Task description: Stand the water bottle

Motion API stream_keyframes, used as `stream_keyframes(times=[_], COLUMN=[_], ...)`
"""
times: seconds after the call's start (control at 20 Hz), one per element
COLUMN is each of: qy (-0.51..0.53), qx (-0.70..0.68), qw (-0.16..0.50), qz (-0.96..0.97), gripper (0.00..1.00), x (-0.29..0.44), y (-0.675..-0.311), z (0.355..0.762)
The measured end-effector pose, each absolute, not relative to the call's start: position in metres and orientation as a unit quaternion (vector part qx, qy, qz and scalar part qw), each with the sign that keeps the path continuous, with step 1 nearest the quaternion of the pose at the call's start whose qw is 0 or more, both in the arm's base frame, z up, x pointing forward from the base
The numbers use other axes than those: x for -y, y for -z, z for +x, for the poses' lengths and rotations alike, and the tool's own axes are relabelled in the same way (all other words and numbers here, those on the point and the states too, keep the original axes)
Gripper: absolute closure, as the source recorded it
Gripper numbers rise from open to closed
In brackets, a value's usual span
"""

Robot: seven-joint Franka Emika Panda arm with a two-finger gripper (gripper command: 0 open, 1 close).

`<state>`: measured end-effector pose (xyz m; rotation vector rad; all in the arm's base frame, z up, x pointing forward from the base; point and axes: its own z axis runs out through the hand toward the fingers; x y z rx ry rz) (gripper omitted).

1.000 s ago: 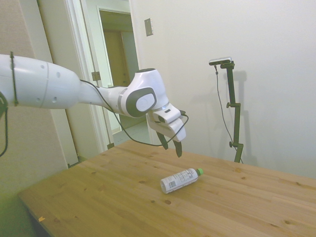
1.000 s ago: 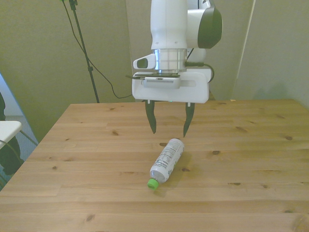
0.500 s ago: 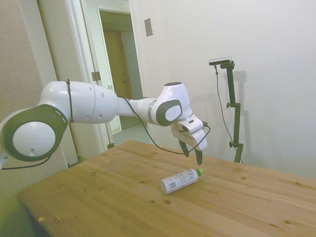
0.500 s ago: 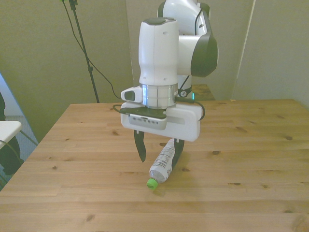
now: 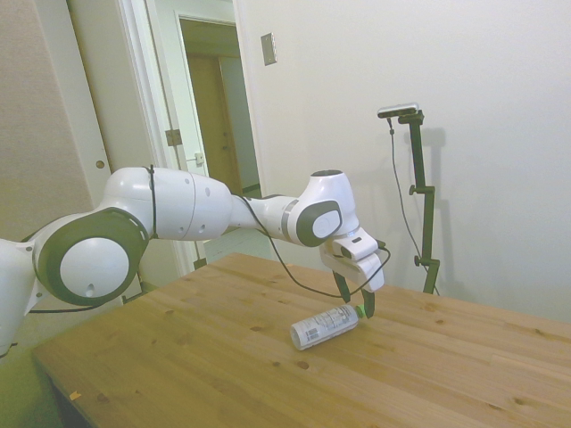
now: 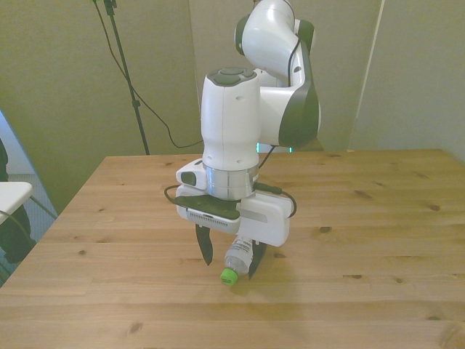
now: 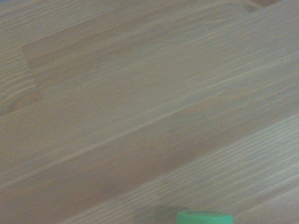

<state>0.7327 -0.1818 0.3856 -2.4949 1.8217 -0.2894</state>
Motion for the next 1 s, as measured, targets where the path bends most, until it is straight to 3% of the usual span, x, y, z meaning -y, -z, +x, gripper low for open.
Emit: stream_keyframes(times=[0.3, 0.35, 1.0], qy=[0.090, 0.089, 0.086], qx=[-0.587, -0.588, -0.590], qw=[0.016, 0.015, 0.011], qz=[-0.804, -0.804, -0.803], gripper=[0.00, 1.00, 1.00], x=[0.182, 0.183, 0.187], y=[-0.373, -0.372, -0.364], z=[0.737, 0.737, 0.737])
